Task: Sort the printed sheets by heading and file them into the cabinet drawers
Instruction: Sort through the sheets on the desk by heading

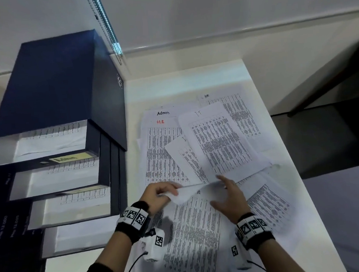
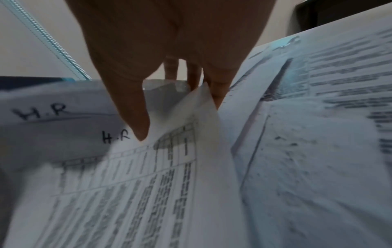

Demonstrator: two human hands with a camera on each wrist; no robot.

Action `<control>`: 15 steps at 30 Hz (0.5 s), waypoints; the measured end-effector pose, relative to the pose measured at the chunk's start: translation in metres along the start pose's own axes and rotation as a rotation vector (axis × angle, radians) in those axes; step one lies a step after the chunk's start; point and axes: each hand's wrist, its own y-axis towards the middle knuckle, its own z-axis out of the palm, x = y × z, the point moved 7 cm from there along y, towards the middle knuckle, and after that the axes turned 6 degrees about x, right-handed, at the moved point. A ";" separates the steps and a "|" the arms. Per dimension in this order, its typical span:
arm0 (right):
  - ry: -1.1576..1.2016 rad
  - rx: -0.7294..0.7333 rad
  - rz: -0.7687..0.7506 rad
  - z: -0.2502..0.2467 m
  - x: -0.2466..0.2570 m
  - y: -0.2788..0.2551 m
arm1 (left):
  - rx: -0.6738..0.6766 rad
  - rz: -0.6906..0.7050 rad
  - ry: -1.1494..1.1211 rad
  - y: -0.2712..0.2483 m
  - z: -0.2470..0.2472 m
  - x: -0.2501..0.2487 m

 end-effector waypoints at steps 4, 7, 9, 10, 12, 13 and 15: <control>0.109 -0.108 -0.045 0.002 0.003 -0.003 | -0.188 -0.052 -0.054 -0.012 -0.016 0.002; 0.158 -0.136 -0.120 0.010 0.014 -0.012 | -0.266 -0.041 -0.113 -0.010 -0.020 0.005; 0.103 -0.118 -0.209 0.019 0.029 -0.017 | -0.300 -0.040 -0.114 -0.008 -0.019 0.009; 0.084 -0.103 -0.260 0.023 0.036 -0.019 | -0.307 -0.040 -0.114 -0.007 -0.019 0.013; 0.021 -0.062 -0.375 0.034 0.050 -0.025 | -0.340 -0.078 -0.108 -0.005 -0.021 0.023; -0.005 -0.036 -0.417 0.039 0.054 -0.028 | -0.353 -0.077 -0.085 -0.005 -0.022 0.026; -0.006 0.044 -0.417 0.048 0.056 -0.029 | -0.397 -0.031 0.072 -0.008 -0.027 0.022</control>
